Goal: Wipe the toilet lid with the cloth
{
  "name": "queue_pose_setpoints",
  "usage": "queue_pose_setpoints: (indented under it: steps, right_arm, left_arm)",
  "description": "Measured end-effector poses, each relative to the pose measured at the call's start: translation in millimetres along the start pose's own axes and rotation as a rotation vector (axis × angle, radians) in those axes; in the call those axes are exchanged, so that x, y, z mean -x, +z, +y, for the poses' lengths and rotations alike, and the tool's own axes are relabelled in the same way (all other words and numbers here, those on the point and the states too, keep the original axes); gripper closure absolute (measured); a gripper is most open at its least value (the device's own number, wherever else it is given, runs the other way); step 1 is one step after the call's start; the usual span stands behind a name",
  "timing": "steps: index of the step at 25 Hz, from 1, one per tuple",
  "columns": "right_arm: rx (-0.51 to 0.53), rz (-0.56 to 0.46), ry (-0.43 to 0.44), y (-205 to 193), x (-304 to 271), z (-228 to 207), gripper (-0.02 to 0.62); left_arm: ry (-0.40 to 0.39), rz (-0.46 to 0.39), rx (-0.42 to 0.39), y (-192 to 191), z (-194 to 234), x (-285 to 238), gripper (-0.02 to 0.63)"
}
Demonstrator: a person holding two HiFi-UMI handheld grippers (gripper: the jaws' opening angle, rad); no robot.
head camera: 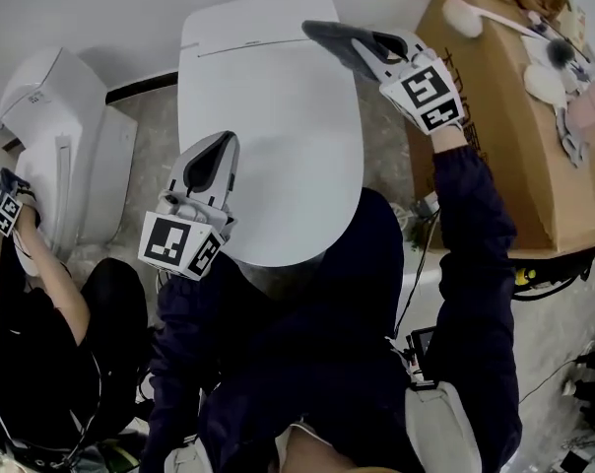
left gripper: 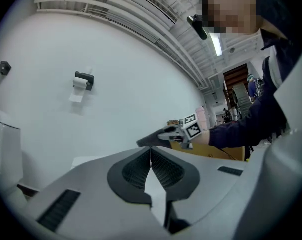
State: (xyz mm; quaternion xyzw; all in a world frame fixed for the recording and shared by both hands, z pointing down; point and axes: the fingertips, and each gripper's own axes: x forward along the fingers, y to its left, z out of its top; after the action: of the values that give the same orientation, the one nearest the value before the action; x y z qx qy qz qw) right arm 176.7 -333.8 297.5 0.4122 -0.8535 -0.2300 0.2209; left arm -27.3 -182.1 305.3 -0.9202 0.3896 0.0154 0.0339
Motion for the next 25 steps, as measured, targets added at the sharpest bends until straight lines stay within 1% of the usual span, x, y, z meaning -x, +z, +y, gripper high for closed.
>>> queue_pose_setpoints:
  steps: [2, 4, 7, 9, 12, 15, 19, 21, 25]
  right_arm:
    - [0.020, -0.013, -0.051, -1, -37, -23, 0.537]
    - [0.010, -0.028, -0.076, -3, -72, -37, 0.537]
    - [0.022, 0.000, -0.048, -17, -124, -32, 0.537]
    - [0.060, 0.054, 0.005, -34, -151, -14, 0.537]
    - [0.160, 0.121, 0.142, -54, -170, 31, 0.537]
    - [0.227, 0.154, 0.280, -66, -167, 73, 0.537]
    - [0.256, 0.174, 0.422, -62, -149, 109, 0.537]
    - [0.274, 0.177, 0.465, -61, -135, 125, 0.537]
    - [0.272, 0.172, 0.519, -55, -97, 154, 0.537]
  left_arm:
    - [0.010, 0.009, 0.013, -1, -1, 8, 0.590]
    - [0.026, 0.018, 0.023, -2, 0, 16, 0.591]
    - [0.057, 0.032, 0.037, -4, 3, 27, 0.591]
    - [0.074, 0.037, 0.037, -4, 4, 34, 0.591]
    - [0.093, 0.040, 0.028, -5, 7, 39, 0.591]
    - [0.098, 0.038, 0.034, -7, 10, 39, 0.591]
    - [0.088, 0.028, 0.038, -8, 11, 34, 0.591]
    - [0.075, 0.023, 0.035, -6, 9, 30, 0.591]
    - [0.047, 0.005, 0.025, -2, 7, 25, 0.591]
